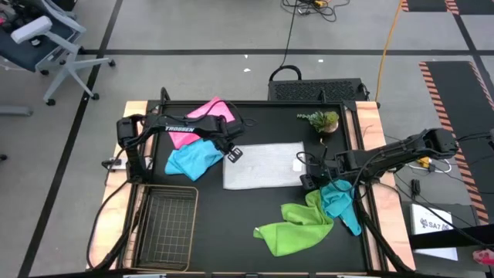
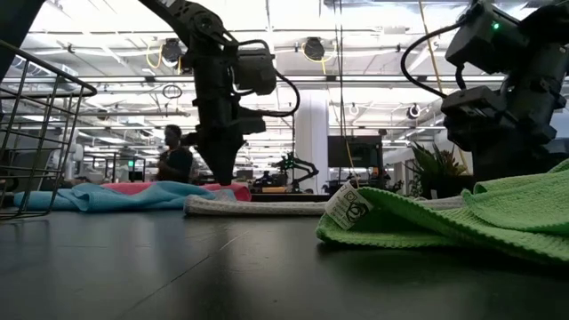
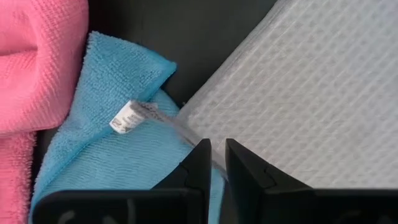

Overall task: Fold microfiber towels
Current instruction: Fold the gray microfiber cloth

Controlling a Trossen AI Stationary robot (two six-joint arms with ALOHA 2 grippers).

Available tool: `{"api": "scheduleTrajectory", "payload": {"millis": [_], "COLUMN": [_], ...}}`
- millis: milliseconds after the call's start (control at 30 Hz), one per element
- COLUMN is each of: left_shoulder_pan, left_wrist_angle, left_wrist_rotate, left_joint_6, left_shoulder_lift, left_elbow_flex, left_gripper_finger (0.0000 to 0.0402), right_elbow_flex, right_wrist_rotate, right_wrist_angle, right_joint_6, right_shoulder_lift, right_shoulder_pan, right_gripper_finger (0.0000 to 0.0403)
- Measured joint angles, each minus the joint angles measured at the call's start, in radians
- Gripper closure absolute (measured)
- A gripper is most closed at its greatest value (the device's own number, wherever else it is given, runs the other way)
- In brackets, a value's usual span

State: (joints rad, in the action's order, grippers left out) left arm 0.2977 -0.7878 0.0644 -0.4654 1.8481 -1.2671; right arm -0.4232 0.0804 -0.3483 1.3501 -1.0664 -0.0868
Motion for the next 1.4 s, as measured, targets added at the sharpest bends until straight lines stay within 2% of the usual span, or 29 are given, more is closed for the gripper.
{"api": "scheduleTrajectory", "payload": {"millis": [200,467,967,1400], "left_shoulder_pan": [0.006,0.005,0.008,0.008], "left_wrist_angle": [0.005,0.112,0.145,0.167], "left_wrist_rotate": [0.016,0.030,0.051,0.051], "left_joint_6": [-0.028,-0.036,-0.063,-0.083], "left_shoulder_lift": [0.000,-0.001,-0.003,-0.005], "left_elbow_flex": [0.035,0.067,0.145,0.161], "left_gripper_finger": [0.0353,0.0353,0.0353,0.0353], "right_elbow_flex": [0.000,0.000,0.000,-0.002], "right_wrist_rotate": [-0.001,-0.001,-0.033,-0.080], "right_wrist_angle": [0.000,0.000,0.000,0.043], "right_joint_6": [0.000,0.000,0.024,0.052], "right_shoulder_lift": [0.000,0.000,0.000,0.000], "right_shoulder_pan": [0.000,0.000,0.002,0.002], "right_gripper_finger": [0.0250,0.0250,0.0251,0.0318]}}
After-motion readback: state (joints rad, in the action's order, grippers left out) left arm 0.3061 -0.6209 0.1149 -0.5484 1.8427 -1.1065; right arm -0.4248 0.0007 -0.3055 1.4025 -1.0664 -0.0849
